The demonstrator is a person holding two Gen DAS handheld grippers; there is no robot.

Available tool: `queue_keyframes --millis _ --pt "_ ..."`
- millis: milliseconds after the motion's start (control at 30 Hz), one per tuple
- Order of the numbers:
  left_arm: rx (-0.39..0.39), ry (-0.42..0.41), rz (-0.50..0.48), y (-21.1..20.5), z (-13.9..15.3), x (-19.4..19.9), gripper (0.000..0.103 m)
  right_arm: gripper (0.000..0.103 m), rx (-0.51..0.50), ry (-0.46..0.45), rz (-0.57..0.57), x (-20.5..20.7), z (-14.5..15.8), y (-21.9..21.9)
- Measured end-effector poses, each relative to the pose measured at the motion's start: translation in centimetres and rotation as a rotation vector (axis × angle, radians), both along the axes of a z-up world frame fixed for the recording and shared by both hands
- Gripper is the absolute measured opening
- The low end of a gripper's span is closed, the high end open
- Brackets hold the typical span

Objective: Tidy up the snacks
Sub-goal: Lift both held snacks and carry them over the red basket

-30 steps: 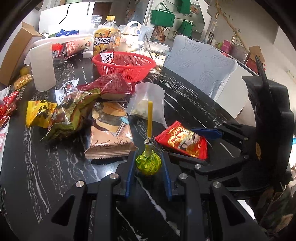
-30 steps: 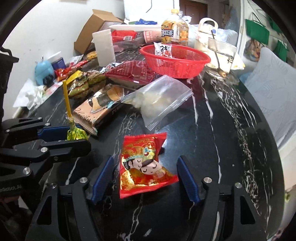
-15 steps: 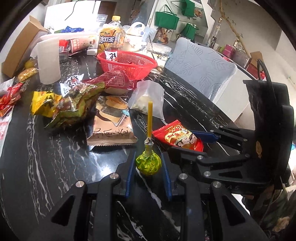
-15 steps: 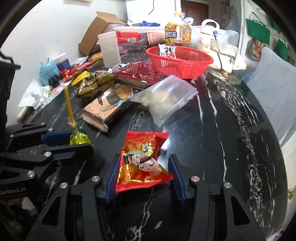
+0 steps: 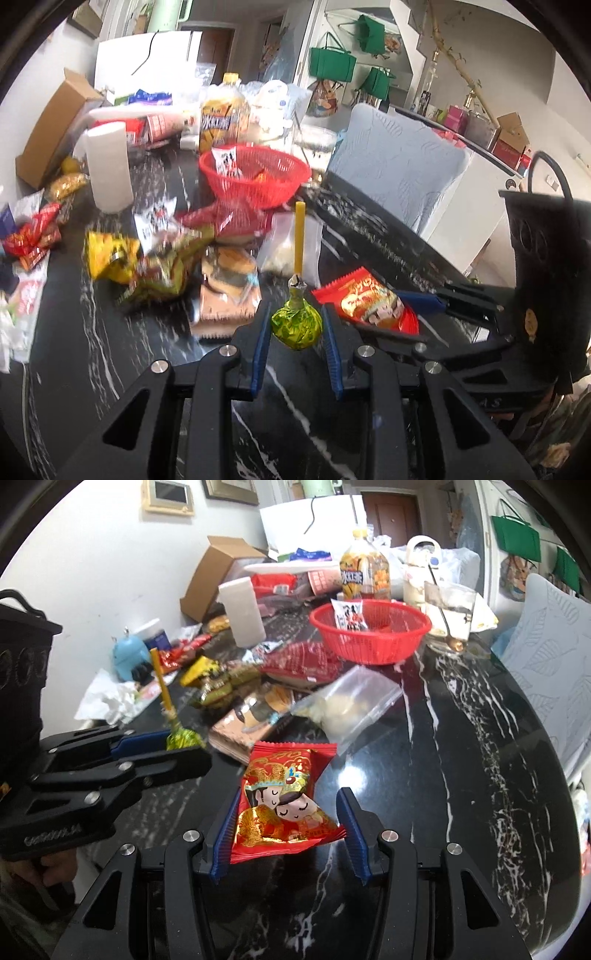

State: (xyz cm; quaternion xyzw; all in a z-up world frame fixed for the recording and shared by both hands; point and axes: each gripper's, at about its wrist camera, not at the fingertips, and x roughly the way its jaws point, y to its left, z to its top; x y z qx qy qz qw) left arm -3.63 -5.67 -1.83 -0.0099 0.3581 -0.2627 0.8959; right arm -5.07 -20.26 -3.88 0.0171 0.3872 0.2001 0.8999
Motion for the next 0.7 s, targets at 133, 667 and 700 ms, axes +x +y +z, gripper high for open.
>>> queue_keyframes --millis 133,667,700 --pt "-0.021 -0.021 -0.023 -0.3 1.6 0.6 0.026 0.051 0.02 -0.039 0.0 -0.1 1.4 -0.3" --pt "-0.004 -0.163 -0.06 -2.3 8.4 5.0 0.026 0.051 0.065 -0.169 0.006 3.7 7.3 -1.6" --pt "-0.005 -0.173 -0.061 -2.5 8.8 5.5 0.026 0.051 0.066 -0.177 0.005 4.3 7.7 -1.8"
